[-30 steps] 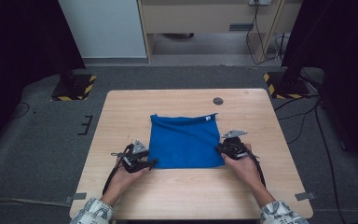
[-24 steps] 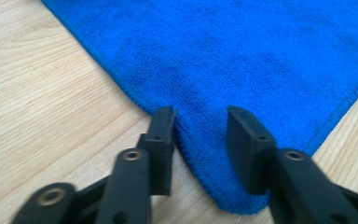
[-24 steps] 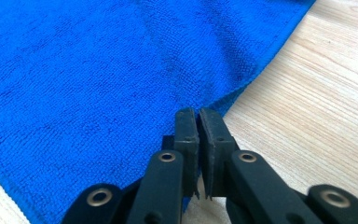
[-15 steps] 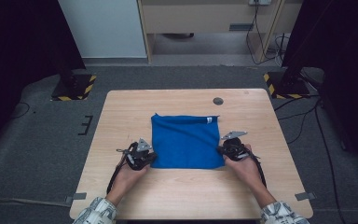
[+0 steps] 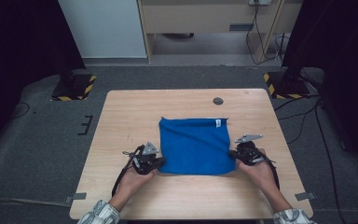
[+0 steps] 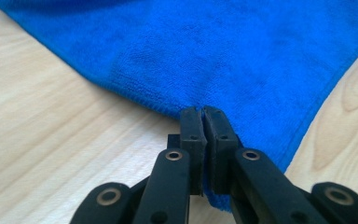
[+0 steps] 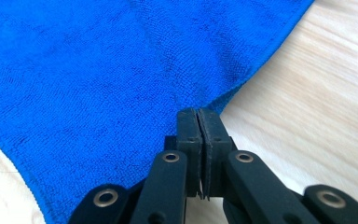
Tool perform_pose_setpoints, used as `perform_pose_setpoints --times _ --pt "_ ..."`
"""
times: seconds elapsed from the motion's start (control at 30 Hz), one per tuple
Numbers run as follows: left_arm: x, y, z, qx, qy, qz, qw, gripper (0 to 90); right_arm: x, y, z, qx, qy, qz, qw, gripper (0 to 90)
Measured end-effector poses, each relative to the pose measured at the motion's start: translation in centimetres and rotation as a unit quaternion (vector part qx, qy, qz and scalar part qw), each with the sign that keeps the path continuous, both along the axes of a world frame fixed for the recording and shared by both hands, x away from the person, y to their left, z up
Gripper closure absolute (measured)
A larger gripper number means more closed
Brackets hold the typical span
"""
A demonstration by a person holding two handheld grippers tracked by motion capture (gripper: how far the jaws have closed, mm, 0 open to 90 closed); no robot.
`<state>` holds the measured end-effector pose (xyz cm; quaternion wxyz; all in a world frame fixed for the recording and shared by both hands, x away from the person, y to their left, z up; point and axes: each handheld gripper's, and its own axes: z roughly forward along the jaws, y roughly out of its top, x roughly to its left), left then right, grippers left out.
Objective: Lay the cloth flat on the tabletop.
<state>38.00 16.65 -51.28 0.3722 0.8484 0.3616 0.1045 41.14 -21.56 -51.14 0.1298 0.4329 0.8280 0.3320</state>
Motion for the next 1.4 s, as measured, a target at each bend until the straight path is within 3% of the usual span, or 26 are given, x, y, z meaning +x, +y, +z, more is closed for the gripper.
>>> perform_pose_setpoints --times 0.2,0.23,0.27,0.37,0.43,0.53,0.77,0.83,0.87,1.1,1.2,1.4 --pt "-0.7 0.3 0.2 0.001 0.007 -0.007 1.0000 87.3 -1.1 -0.6 0.2 0.004 0.012 0.006 0.9999 85.4" --pt "-0.7 0.3 0.2 0.001 0.007 -0.007 1.0000 87.3 -1.3 -0.5 0.2 -0.005 0.011 0.008 0.9999 78.6" --pt "-0.8 0.5 0.1 0.015 0.008 -0.006 0.9998 87.3 -1.5 -0.5 0.2 -0.013 0.006 0.006 0.9999 70.2" --pt "-0.8 0.8 -0.3 0.029 0.020 -0.005 0.9994 87.1 -1.7 -0.6 0.5 -0.011 -0.008 -0.006 0.9999 54.8" --pt "-1.0 0.9 -0.4 0.033 0.027 -0.006 0.9991 87.0 -1.8 -0.5 0.8 -0.003 -0.018 -0.011 0.9998 51.3" --pt "-1.5 0.8 -0.3 0.039 0.031 -0.012 0.9987 86.9 -2.1 0.0 0.6 -0.002 -0.015 0.006 0.9999 48.9" --pt "-1.9 1.1 -0.3 0.056 0.026 -0.007 0.9981 86.1 -2.9 1.1 0.0 -0.042 -0.005 0.024 0.9988 45.9" --pt "-1.8 1.1 -0.3 0.056 0.026 -0.005 0.9981 83.9 -3.0 1.1 -0.1 -0.046 -0.003 0.025 0.9986 47.1" --pt "-1.7 1.0 -0.4 0.053 0.021 0.000 0.9984 80.9 -3.2 1.3 -0.3 -0.065 0.001 0.031 0.9974 54.5" --pt "-1.8 0.8 -0.3 0.047 0.033 -0.011 0.9983 86.9 -3.3 1.7 -0.4 -0.045 0.019 0.054 0.9974 85.6" --pt "-2.1 0.6 0.0 0.040 0.034 -0.019 0.9985 87.4 -3.5 1.6 -0.2 -0.052 0.026 0.060 0.9965 87.7" --pt "-3.2 0.1 0.6 0.025 0.041 -0.036 0.9982 87.1 -4.6 -0.2 0.7 -0.027 0.033 0.049 0.9979 87.2"
